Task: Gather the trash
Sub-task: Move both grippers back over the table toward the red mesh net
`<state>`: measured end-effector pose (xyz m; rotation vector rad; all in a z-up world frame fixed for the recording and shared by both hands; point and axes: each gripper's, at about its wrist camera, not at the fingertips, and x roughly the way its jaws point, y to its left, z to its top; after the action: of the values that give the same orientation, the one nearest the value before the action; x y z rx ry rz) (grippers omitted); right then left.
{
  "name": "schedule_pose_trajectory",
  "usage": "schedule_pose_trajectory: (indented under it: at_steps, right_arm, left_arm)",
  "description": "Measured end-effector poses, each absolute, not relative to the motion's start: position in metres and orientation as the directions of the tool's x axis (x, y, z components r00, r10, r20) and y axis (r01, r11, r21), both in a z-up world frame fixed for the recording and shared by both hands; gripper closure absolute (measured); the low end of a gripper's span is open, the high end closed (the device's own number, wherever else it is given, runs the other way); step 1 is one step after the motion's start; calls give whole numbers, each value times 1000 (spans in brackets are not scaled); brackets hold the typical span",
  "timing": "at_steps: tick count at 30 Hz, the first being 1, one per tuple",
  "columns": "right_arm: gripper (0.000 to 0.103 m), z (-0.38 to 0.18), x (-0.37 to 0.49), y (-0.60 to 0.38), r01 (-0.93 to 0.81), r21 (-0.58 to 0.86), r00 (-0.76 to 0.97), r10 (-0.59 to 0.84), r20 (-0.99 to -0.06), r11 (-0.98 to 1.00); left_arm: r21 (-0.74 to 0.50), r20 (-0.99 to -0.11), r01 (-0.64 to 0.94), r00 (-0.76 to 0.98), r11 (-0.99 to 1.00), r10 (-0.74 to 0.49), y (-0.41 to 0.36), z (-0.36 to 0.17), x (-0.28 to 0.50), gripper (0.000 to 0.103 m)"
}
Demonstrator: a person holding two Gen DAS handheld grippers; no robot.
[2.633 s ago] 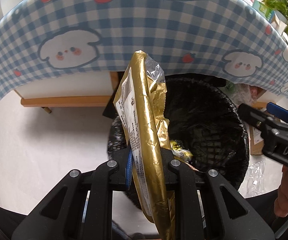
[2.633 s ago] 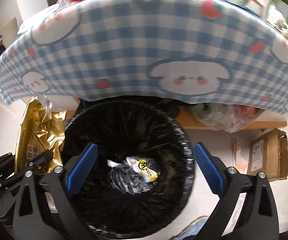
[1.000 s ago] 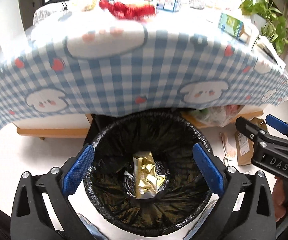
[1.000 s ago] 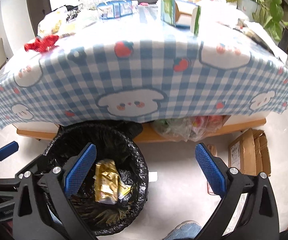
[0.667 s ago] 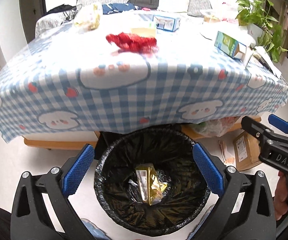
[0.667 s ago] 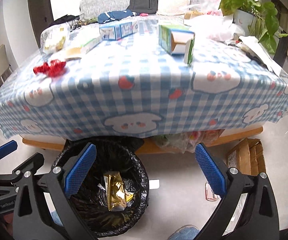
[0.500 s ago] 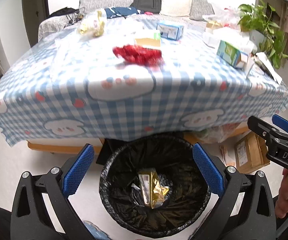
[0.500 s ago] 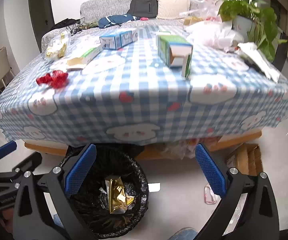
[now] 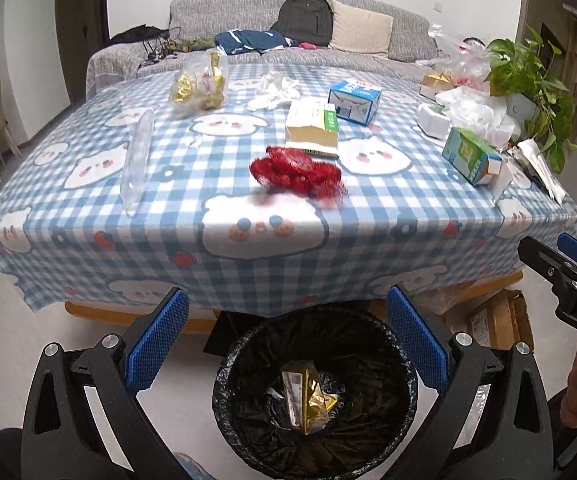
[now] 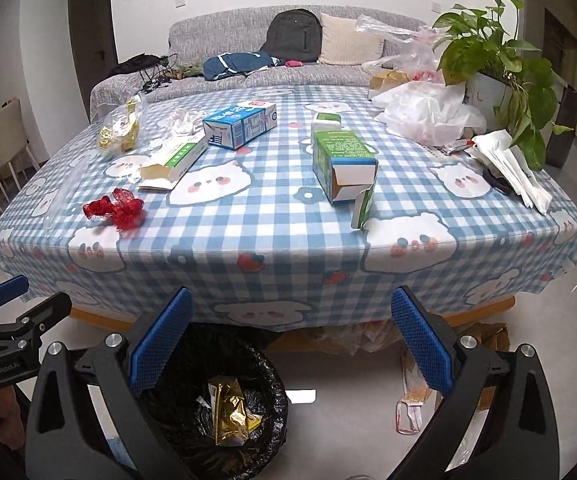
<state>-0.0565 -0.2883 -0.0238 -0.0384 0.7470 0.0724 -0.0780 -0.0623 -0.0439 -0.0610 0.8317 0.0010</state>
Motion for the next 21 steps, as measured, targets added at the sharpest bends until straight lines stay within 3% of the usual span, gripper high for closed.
schedule_pose_trajectory:
  at_steps: [21]
  right_arm:
    - [8,5,-9,-297,-49,-62,787,0,-617,997]
  left_arm:
    - [-75,-726,-69,688,995,-7,-57,-23,-32,6]
